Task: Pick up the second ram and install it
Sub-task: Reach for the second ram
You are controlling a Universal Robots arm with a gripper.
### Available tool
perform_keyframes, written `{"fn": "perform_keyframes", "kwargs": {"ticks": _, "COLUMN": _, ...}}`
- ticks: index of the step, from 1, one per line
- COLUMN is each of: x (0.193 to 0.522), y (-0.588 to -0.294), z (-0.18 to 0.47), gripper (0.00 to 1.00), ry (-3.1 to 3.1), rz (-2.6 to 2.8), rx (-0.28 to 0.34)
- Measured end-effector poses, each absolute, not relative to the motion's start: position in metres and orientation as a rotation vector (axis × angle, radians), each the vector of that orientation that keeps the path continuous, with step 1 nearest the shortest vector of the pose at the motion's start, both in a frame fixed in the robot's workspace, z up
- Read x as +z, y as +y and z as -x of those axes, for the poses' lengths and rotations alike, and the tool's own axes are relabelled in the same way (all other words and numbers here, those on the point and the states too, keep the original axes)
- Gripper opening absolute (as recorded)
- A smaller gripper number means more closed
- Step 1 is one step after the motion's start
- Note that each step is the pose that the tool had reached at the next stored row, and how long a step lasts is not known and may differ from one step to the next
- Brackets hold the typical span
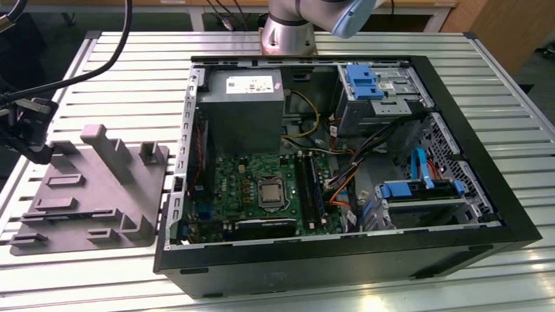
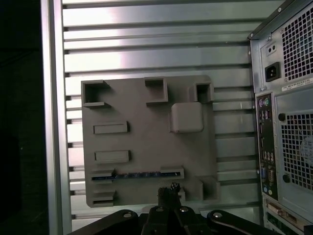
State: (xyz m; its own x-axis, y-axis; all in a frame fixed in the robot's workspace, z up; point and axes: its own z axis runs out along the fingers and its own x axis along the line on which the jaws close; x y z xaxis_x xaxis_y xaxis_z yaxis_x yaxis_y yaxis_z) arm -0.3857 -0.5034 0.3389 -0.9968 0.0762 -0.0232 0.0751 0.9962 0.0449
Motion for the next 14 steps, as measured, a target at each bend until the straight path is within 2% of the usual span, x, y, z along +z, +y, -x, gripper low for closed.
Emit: {"fn": "perform_keyframes", "kwargs": {"ticks": 14, "x": 0.3354, "y": -0.5039, "z": 0.3902, "gripper": 0.11, "ry": 3.114, "rz": -0.118, "rx": 0.069}}
